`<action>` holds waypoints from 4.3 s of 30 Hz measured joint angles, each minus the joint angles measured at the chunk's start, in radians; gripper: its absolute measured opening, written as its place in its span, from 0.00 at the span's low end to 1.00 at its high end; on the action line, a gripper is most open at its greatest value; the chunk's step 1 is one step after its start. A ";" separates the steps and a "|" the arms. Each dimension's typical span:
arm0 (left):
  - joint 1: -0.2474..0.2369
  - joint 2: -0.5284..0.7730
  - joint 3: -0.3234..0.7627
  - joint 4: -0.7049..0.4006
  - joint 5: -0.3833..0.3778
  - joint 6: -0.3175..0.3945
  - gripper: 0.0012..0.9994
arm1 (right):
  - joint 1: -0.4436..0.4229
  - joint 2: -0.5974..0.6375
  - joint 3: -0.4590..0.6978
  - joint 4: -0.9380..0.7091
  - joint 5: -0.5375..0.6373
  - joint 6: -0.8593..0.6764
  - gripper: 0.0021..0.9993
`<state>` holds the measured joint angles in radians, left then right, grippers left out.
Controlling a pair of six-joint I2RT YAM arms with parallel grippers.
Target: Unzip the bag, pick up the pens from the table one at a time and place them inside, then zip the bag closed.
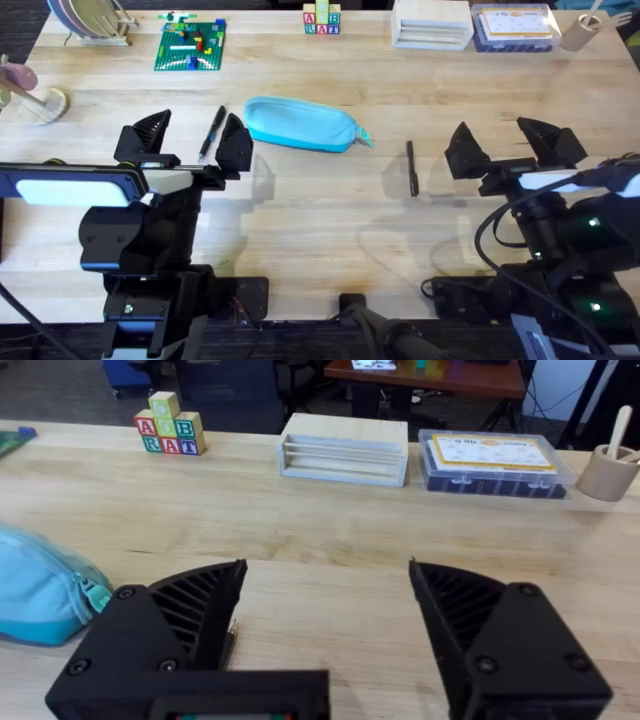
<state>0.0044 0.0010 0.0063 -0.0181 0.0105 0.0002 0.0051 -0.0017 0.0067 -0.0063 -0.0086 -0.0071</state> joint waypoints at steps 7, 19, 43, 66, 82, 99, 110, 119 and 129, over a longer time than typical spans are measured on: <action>0.000 0.000 0.000 0.000 0.000 0.000 0.99 | 0.000 0.000 0.000 0.000 -0.001 0.000 1.00; 0.000 0.000 0.000 0.000 0.000 0.000 0.99 | 0.000 0.000 0.000 -0.003 -0.003 0.000 1.00; 0.000 0.005 0.351 -0.368 -0.083 0.000 0.99 | 0.000 0.003 0.286 -0.262 -0.007 0.068 1.00; 0.000 0.602 0.832 -0.651 -0.109 0.001 0.99 | 0.000 0.594 0.754 -0.527 -0.007 0.068 1.00; 0.000 1.078 1.109 -0.752 -0.109 0.001 0.99 | 0.000 0.974 0.984 -0.697 -0.012 0.068 1.00; 0.000 1.131 1.109 -0.756 -0.109 0.001 0.99 | 0.000 1.086 1.046 -0.758 -0.014 0.068 1.00; 0.000 1.131 1.109 -0.784 -0.109 0.001 0.99 | 0.000 1.086 1.046 -0.758 -0.014 0.068 1.00; 0.007 1.131 1.109 -0.786 -0.068 0.083 0.99 | 0.000 1.086 1.046 -0.758 -0.014 0.068 1.00; 0.157 1.131 1.109 -0.795 0.230 0.388 0.99 | 0.000 1.086 1.046 -0.758 -0.014 0.068 1.00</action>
<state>0.1613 1.1324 1.1152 -0.8127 0.2406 0.3882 0.0055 1.0840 1.0523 -0.7639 -0.0231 0.0608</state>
